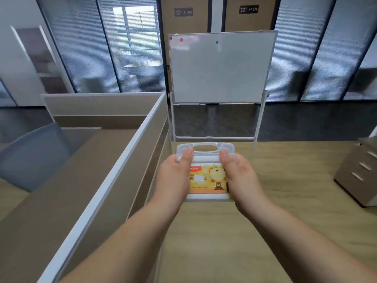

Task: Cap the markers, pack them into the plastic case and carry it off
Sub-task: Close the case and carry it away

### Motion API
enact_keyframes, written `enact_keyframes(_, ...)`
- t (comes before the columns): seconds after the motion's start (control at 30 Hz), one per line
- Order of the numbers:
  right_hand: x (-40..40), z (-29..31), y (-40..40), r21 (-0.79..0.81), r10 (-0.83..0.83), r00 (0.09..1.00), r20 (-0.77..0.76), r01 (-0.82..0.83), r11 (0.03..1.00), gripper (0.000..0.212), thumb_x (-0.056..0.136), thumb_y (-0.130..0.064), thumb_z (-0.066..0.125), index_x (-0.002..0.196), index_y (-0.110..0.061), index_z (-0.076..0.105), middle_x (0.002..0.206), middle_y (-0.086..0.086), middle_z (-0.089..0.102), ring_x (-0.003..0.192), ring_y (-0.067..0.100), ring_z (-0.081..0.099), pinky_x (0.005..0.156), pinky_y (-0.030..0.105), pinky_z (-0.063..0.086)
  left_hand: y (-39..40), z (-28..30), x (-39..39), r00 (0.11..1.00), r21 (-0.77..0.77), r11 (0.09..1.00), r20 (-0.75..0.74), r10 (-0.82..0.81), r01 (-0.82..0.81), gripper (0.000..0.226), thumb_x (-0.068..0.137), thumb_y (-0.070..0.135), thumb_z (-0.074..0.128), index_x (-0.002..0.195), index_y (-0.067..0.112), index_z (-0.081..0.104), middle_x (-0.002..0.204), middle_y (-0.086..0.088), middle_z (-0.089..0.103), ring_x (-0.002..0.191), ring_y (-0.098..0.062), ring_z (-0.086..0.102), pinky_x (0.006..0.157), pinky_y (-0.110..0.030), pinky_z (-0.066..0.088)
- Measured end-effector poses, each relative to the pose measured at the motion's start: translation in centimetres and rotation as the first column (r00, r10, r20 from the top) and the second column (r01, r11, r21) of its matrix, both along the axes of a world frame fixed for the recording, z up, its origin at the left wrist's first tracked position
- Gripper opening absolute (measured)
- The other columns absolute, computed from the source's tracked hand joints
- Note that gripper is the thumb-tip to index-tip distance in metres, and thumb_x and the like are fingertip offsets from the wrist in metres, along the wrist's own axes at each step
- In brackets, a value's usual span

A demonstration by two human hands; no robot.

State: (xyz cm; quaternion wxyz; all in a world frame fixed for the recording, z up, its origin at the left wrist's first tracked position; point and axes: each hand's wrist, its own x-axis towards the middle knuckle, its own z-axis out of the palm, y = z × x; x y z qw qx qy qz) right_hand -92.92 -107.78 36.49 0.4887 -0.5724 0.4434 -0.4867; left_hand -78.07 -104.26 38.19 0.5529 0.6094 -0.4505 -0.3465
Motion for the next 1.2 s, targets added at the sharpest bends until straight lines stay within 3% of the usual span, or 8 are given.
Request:
enact_keyframes(0.2, 1.5, -0.7, -9.1, -0.014, -0.008, 1.0, -0.01, 0.007, 1.0, 0.055, 0.089, -0.062, 0.047, 0.105, -0.014, 0.068, 0.096, 0.005, 0.076, 0.087, 0.023, 0.074, 0.083, 0.051, 0.057, -8.8, -0.4, 1.1, 0.999, -0.024, 1.0, -0.035, 0.015, -0.016, 0.041, 0.1, 0.044, 0.051, 0.093, 0.011, 0.074, 0.077, -0.003, 0.078, 0.066, -0.013, 0.075, 0.051, -0.018, 0.052)
enact_keyframes(0.33, 4.0, -0.6, -16.7, -0.016, 0.001, 0.999, 0.046, 0.0, 1.0, 0.054, 0.087, -0.061, 0.05, 0.107, -0.014, 0.067, 0.099, 0.006, 0.076, 0.091, 0.025, 0.074, 0.085, 0.053, 0.057, -16.9, -0.9, 3.9, 1.0, -0.054, 0.998, -0.006, 0.009, -0.009, 0.045, 0.098, 0.052, 0.051, 0.096, 0.014, 0.074, 0.082, -0.004, 0.078, 0.073, -0.017, 0.076, 0.066, -0.034, 0.061)
enact_keyframes(0.43, 6.7, -0.4, -23.4, -0.009, -0.023, 0.999, 0.044, 0.023, 1.0, 0.058, 0.084, -0.065, 0.051, 0.108, -0.015, 0.066, 0.098, 0.007, 0.076, 0.09, 0.025, 0.074, 0.084, 0.054, 0.057, -24.0, -0.9, 6.7, 1.0, -0.065, 0.998, 0.019, 0.0, 0.002, 0.045, 0.098, 0.053, 0.05, 0.096, 0.014, 0.073, 0.083, -0.004, 0.078, 0.074, -0.016, 0.076, 0.069, -0.037, 0.062)
enact_keyframes(0.53, 8.7, -0.6, -28.6, -0.021, -0.056, 0.998, 0.038, 0.057, 0.998, 0.055, 0.086, -0.063, 0.05, 0.104, -0.013, 0.067, 0.096, 0.009, 0.076, 0.089, 0.026, 0.073, 0.082, 0.055, 0.057, -29.7, -0.8, 8.8, 1.0, -0.046, 0.999, 0.018, -0.013, 0.014, 0.047, 0.098, 0.051, 0.052, 0.095, 0.01, 0.072, 0.081, -0.005, 0.078, 0.071, -0.016, 0.076, 0.063, -0.031, 0.061)
enact_keyframes(0.7, 10.6, -0.5, -36.4, -0.021, -0.062, 0.998, 0.02, 0.063, 0.998, 0.036, 0.1, -0.042, 0.047, 0.105, -0.013, 0.068, 0.096, 0.006, 0.076, 0.088, 0.021, 0.073, 0.084, 0.051, 0.057, -38.0, -1.5, 10.8, 0.999, -0.047, 0.999, 0.052, 0.0, 0.003, 0.049, 0.098, 0.05, 0.052, 0.094, 0.005, 0.073, 0.08, -0.008, 0.077, 0.069, -0.016, 0.074, 0.055, -0.023, 0.057)
enact_keyframes(0.83, 11.0, -1.0, -43.1, -0.014, -0.067, 0.998, -0.005, 0.067, 0.998, 0.047, 0.093, -0.058, 0.049, 0.104, -0.016, 0.067, 0.094, 0.006, 0.075, 0.086, 0.021, 0.073, 0.08, 0.052, 0.058, -44.5, -1.9, 11.2, 0.999, -0.037, 0.999, 0.042, 0.005, -0.004, 0.047, 0.098, 0.048, 0.052, 0.091, 0.006, 0.072, 0.079, -0.009, 0.076, 0.066, -0.015, 0.073, 0.051, -0.02, 0.054)
enact_keyframes(1.03, 9.8, -1.8, -54.2, 0.023, -0.049, 0.999, 0.017, 0.048, 0.999, 0.047, 0.091, -0.059, 0.051, 0.101, -0.016, 0.066, 0.094, 0.009, 0.075, 0.086, 0.027, 0.073, 0.08, 0.055, 0.057, -55.4, -2.7, 10.3, 0.996, -0.007, 0.998, 0.064, 0.056, -0.055, 0.046, 0.096, 0.056, 0.052, 0.088, 0.014, 0.071, 0.075, -0.001, 0.075, 0.064, -0.009, 0.071, 0.05, -0.017, 0.049)
enact_keyframes(1.2, 7.5, -1.4, -65.9, 0.012, 0.007, 1.0, 0.002, -0.007, 1.0, 0.05, 0.089, -0.061, 0.052, 0.103, -0.015, 0.067, 0.095, 0.006, 0.075, 0.087, 0.023, 0.073, 0.081, 0.053, 0.058, -66.2, -2.3, 7.7, 0.995, 0.006, 0.995, -0.007, 0.097, -0.097, 0.049, 0.094, 0.056, 0.056, 0.088, 0.01, 0.069, 0.077, -0.005, 0.076, 0.071, -0.02, 0.074, 0.059, -0.031, 0.056)
